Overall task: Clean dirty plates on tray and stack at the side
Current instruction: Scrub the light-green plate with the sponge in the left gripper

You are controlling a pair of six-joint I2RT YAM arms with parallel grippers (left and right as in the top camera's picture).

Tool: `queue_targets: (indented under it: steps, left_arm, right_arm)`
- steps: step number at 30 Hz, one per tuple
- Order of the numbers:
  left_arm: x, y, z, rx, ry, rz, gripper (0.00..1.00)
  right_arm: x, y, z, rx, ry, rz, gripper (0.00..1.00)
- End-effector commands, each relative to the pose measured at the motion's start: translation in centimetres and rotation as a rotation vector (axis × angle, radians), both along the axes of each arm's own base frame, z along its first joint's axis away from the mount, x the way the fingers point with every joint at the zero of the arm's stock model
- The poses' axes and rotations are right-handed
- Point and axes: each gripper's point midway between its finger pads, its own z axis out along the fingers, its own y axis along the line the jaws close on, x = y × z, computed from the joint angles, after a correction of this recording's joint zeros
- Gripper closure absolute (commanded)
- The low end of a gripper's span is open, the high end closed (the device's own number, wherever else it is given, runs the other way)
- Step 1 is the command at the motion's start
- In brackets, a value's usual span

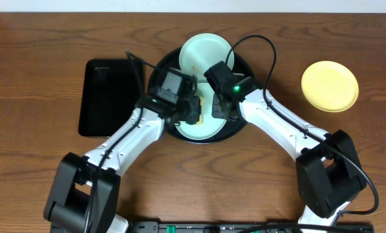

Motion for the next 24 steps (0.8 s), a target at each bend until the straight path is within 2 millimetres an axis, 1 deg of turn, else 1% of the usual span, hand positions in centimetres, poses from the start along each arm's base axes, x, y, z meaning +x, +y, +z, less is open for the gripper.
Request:
queue_targets:
  steps: [1,4,9,14,19,24]
  left_arm:
    - [-0.1,0.6,-1.3,0.035,0.001,0.049,0.92]
    - [-0.1,0.6,-1.9,0.015,-0.008,0.068,0.92]
    - [-0.9,1.0,-3.3,0.018,0.003,0.071,0.92]
    - [-1.2,1.2,-3.7,0.025,0.013,0.071,0.92]
    - [-0.9,1.5,-3.9,0.038,-0.012,0.083,0.92]
    - [-1.2,1.6,-4.3,0.040,-0.008,0.083,0.92]
  right_arm:
    - [0.3,-0.8,-0.5,-0.006,0.011,-0.025,0.99]
    - [0.2,-0.8,-0.5,-0.007,0.012,-0.025,0.99]
    - [0.2,-0.8,-0.5,-0.007,0.012,-0.025,0.99]
    - [0.3,-0.8,-0.5,-0.006,0.011,-0.025,0.99]
    - [0.3,-0.8,-0.5,-0.005,0.011,-0.025,0.99]
    - [0.3,-0.8,-0.5,-0.005,0.011,-0.025,0.99]
